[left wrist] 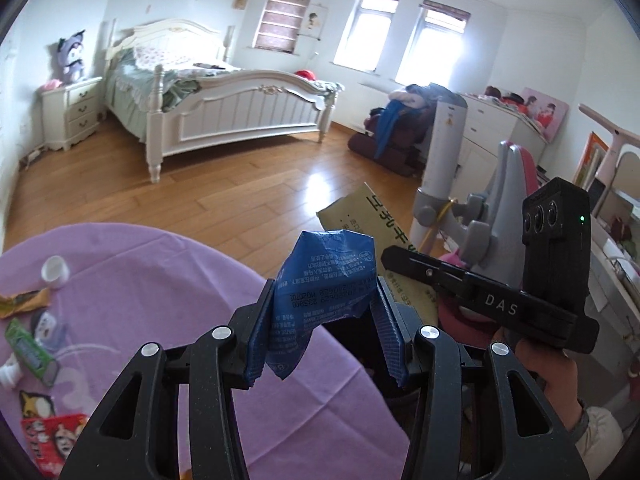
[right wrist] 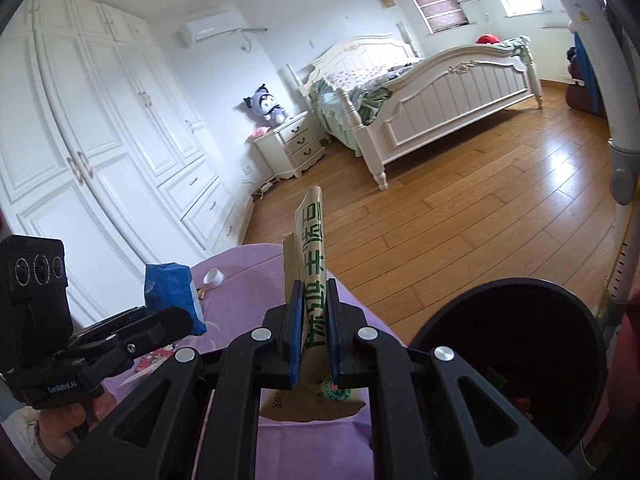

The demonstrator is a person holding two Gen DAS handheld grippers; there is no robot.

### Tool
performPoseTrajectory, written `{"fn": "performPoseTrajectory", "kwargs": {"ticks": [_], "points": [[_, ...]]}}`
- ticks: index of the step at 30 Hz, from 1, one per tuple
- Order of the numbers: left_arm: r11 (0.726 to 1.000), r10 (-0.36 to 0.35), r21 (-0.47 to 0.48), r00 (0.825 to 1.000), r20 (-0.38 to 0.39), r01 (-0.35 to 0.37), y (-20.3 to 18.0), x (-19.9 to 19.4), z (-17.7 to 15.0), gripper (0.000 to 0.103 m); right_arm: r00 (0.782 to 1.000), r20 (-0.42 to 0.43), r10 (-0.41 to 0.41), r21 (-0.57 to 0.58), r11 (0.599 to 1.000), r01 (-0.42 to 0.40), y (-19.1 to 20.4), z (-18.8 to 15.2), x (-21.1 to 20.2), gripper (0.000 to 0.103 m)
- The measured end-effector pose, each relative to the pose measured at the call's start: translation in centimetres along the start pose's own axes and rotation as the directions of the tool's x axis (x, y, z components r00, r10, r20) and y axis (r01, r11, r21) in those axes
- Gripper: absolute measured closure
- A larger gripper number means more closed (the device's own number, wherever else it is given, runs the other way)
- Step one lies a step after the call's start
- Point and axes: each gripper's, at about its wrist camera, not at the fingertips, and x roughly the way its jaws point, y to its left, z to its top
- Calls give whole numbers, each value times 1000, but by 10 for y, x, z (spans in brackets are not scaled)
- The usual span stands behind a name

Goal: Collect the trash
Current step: 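Carry the blue packet and paper bag over the bin and open both tools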

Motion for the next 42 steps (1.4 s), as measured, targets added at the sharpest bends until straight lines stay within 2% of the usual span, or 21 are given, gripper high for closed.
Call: {"fn": "performPoseTrajectory", "kwargs": {"ticks": [7, 12, 21, 40, 41, 42], "points": [[997, -60, 49, 995, -74, 63, -45, 61, -3, 56, 995, 15, -95, 114, 989, 93, -63, -13, -17, 92], [993, -79, 77, 990, -117, 88, -72, 94, -11, 56, 990, -3, -138, 151, 979, 137, -90, -25, -15, 91], [993, -67, 83, 979, -192, 84, -84, 138, -17, 55, 984, -54, -172, 201, 963, 180, -124, -48, -21, 91], [990, -47, 117, 972, -231, 76, -99, 157, -13, 55, 979, -74, -192, 239, 949, 205, -145, -53, -22, 91], [990, -45, 119, 971, -233, 75, -101, 158, -12, 55, 978, -75, -196, 242, 948, 209, -145, -53, -23, 91], [990, -40, 122, 972, -231, 69, -102, 159, -12, 48, 976, -74, -205, 248, 944, 217, -146, -53, -24, 90]]}}
